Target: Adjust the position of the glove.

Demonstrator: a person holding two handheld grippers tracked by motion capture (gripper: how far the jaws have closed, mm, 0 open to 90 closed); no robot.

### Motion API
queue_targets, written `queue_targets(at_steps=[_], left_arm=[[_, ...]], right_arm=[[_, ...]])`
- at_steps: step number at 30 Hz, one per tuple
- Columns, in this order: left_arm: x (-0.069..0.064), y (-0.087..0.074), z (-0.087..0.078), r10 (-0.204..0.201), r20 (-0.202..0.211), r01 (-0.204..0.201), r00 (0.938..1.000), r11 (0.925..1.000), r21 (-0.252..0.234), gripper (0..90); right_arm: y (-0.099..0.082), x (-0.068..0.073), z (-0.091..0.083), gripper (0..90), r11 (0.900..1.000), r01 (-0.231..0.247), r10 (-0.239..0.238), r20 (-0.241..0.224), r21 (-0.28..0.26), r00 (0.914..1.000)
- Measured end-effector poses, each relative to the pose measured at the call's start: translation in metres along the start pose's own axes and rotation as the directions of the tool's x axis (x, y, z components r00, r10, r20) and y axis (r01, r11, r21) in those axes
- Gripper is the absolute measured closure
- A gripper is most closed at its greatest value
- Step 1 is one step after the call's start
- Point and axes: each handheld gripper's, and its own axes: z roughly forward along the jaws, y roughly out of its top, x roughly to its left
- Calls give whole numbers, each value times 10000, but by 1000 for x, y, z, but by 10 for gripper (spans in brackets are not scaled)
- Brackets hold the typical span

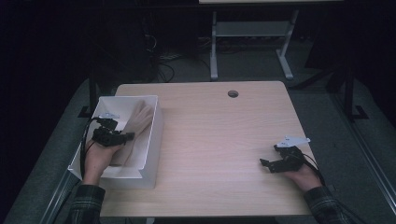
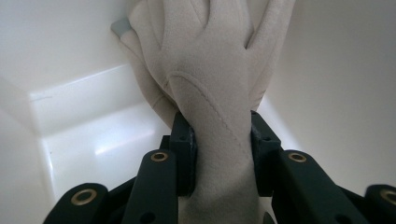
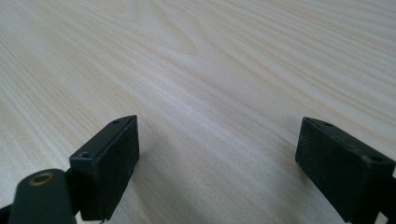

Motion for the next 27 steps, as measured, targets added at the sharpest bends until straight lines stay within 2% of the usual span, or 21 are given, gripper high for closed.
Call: queue_targets(at_steps=[8, 17, 22, 27], left_arm=[[3, -10, 20, -30, 105, 25, 9999, 9989, 461, 675], [3, -13, 26, -136, 42, 132, 9999, 9963, 845, 649], [4, -14, 29, -106, 122, 93, 9999, 9944, 1056, 581], [4, -14, 32, -60, -13, 61, 10000, 9933, 1156, 487]], right_arm=[[0, 0, 0, 129, 10000, 6, -6, 4, 5, 10000], [0, 0, 0, 129, 10000, 10, -10, -2, 11, 10000], [0, 0, 0, 129, 10000, 3, -3, 3, 1, 10000], [0, 0, 0, 129, 10000, 3, -3, 1, -1, 10000]])
